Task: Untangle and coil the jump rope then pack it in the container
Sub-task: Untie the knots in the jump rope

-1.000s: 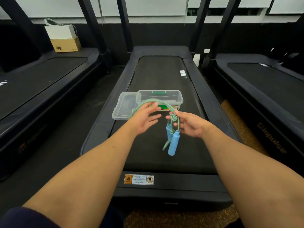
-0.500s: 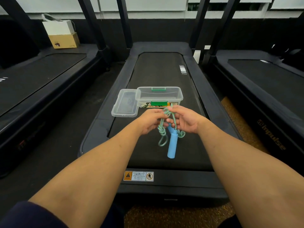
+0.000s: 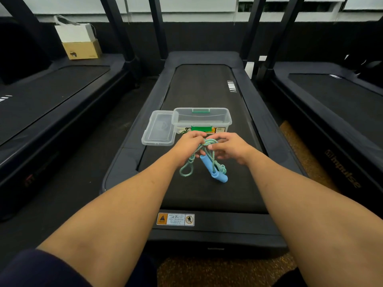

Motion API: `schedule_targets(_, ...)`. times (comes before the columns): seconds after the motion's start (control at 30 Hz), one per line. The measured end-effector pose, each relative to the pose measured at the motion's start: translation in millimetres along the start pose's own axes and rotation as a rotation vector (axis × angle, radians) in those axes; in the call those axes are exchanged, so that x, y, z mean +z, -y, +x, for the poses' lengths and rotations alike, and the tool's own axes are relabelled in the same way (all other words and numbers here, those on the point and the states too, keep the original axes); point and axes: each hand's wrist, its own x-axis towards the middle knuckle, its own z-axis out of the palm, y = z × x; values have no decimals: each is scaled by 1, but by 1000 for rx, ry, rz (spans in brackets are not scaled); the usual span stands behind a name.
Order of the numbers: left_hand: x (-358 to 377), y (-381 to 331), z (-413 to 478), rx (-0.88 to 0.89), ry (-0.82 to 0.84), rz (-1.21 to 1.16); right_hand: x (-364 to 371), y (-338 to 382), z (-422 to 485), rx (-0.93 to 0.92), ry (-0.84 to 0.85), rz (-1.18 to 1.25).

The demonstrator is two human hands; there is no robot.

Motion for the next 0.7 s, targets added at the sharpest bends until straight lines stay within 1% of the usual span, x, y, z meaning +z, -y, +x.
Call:
schedule_targets(0.1, 0, 1, -1, -16, -15, 23, -2, -2, 3, -54, -54, -95)
schedule_targets(0.2, -4, 3, -1, -68, -6, -43, -3, -4, 4, -71, -86, -89)
schedule_targets(0.3, -6, 6, -1, -84, -21, -61, -2, -7, 8, -61, -126, 19)
schedule_targets(0.37, -5, 10, -2, -86, -49, -48, -3, -9, 10, -28, -125, 112)
schedule_targets(0.47, -7, 21, 7, -63, -118, 110, -4, -7, 8, 47, -98, 224)
schedule_targets(0.53, -8, 27, 12, -63, -138, 158, -3, -7, 6, 80, -97, 269)
schedule_targets(0.6, -6, 25, 10, -79, -164, 146, -1, -5, 6, 89, -80, 242)
schedule_targets(0.7, -3, 21, 10, -101, -193, 60, 4, -3, 7, 92, 41, 8)
